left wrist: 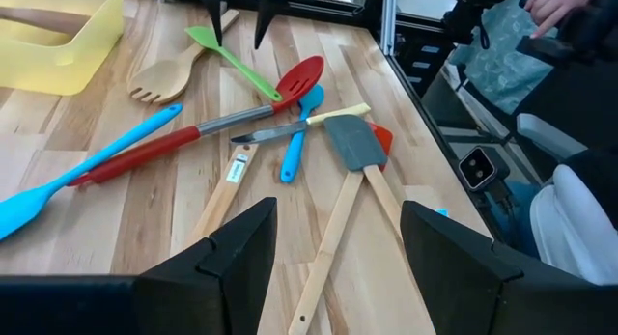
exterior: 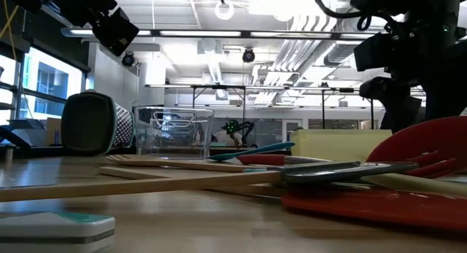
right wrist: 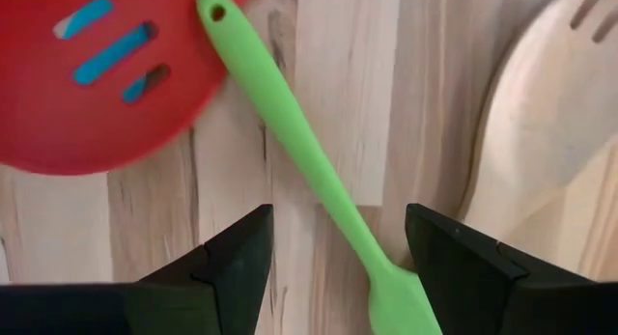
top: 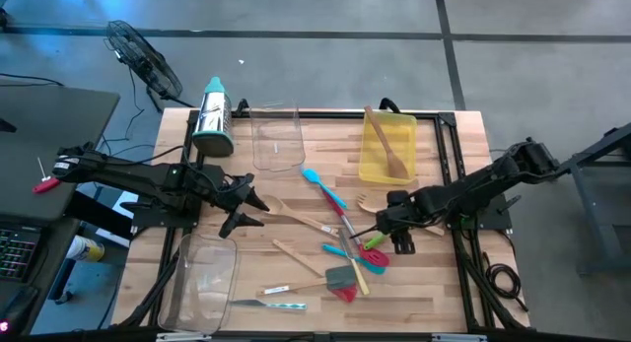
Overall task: Pick & Place Kitchen Items
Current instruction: Put the green spatula into the top transparent bin
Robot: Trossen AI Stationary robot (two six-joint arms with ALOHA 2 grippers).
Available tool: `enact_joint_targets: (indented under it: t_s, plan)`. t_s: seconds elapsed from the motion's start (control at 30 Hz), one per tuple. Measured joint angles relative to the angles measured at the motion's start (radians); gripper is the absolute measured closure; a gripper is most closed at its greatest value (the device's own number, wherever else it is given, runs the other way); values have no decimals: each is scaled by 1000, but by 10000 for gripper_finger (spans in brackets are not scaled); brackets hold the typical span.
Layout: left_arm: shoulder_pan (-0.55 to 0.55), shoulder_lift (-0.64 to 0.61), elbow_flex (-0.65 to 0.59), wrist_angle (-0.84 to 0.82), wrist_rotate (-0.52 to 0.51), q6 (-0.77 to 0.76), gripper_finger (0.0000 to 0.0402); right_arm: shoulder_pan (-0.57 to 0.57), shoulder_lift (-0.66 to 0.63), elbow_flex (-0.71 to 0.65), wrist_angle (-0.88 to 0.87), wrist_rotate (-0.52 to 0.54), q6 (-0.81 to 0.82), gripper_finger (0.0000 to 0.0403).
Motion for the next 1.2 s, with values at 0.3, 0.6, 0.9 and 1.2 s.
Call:
enact_joint_targets:
  t_s: [0.3,0.6,0.9,1.2]
  plan:
    - [0,0,0,0,0,0,184,0,14,0,-17,3,-2,176]
    - [0,0,0,0,-4,0,184,0,112,0,-32,15,-82,176]
    - [0,0,0,0,-22,0,184,-14,216,5,-41,-12,-83,176]
    - [0,0,0,0,-23,0,184,-88,229,5,-42,-55,-82,246]
